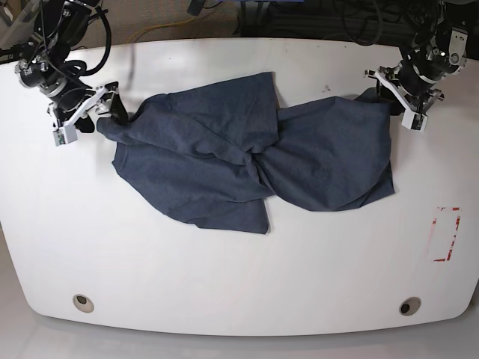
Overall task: Fold the T-shirt properly
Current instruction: 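Release the shirt with the left gripper and move it along the edge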
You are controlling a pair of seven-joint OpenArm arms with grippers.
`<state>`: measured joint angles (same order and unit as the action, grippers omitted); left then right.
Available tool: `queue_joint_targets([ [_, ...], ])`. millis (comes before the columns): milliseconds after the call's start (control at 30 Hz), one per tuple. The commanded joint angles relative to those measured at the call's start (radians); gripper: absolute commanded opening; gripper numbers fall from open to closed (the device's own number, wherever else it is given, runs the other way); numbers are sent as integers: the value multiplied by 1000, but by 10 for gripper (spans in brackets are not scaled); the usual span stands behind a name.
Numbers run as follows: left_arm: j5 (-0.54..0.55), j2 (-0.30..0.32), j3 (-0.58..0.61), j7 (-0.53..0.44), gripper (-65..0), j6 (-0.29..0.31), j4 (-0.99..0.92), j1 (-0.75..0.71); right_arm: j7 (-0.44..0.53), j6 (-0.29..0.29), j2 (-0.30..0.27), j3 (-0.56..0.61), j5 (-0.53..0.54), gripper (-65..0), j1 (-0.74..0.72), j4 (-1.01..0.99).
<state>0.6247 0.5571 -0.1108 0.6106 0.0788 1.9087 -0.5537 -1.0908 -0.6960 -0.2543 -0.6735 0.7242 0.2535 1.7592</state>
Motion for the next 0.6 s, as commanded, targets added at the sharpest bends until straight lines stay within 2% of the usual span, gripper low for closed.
queue_joint_targets([
  [0,4,5,-8,-18,-419,2,21,-1,-7,-2,-17,-28,38,-117,-12,15],
  [100,4,5,-8,-18,-419,2,35,-1,-15,-2,-20,-39,36,-117,-56,15],
  [200,4,5,-7,-18,-418,2,67,-1,-15,-2,-47,-27,36,-117,-105,11],
  [367,4,5,-7,-18,-415,3,91,-1,-15,-2,-64,79,-35,-117,-236,-103],
  [433,4,5,-8,-18,-415,25,91,-1,-13,-2,-63,105,-96,-117,-288,-155],
  [567,4,5,-10,-18,-415,117,91,-1,7,-2,-60,163,-232,-117,-395,-281],
])
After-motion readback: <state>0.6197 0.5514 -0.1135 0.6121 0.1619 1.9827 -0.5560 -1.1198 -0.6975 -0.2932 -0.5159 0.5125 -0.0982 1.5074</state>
